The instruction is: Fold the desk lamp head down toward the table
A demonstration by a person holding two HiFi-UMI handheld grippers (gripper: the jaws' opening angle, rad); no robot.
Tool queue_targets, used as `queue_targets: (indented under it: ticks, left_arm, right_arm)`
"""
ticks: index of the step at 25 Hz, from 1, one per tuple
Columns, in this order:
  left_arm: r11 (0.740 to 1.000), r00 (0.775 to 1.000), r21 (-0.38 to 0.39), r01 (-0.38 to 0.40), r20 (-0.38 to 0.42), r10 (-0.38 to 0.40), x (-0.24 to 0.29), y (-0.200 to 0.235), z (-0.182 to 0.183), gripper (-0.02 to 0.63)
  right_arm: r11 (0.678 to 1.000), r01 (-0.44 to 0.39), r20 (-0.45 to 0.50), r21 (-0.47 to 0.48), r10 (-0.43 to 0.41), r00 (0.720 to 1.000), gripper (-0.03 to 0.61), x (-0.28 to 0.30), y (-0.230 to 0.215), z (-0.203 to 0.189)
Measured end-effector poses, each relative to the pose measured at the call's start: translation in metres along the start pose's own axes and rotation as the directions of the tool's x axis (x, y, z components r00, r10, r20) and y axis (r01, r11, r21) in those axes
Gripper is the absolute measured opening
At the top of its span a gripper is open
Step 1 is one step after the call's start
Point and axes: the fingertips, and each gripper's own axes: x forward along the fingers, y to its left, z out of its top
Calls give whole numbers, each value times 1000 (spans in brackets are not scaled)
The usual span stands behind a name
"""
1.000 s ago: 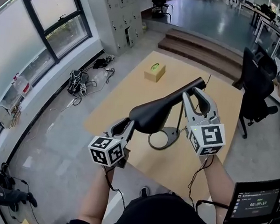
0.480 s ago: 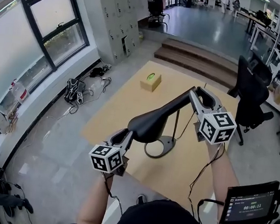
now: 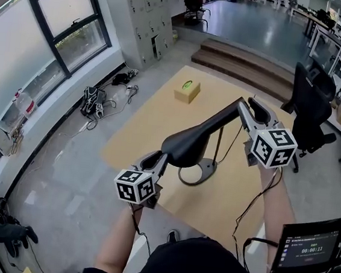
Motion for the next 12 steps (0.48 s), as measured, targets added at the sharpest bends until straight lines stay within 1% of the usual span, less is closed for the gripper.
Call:
queue_targets:
  ticks: [4,12]
  left_arm:
    - [1000,1000,-17,5,-14,-6,5,-1,-8,72]
    - [999,1000,-43,10,-20,-11,10,1,-15,72]
  right_arm:
    - [1000,-12,-5,18,12,1000,120,-1,1,-5]
    - [999,-20,-25,-25,19,1000,120,2,4,-3]
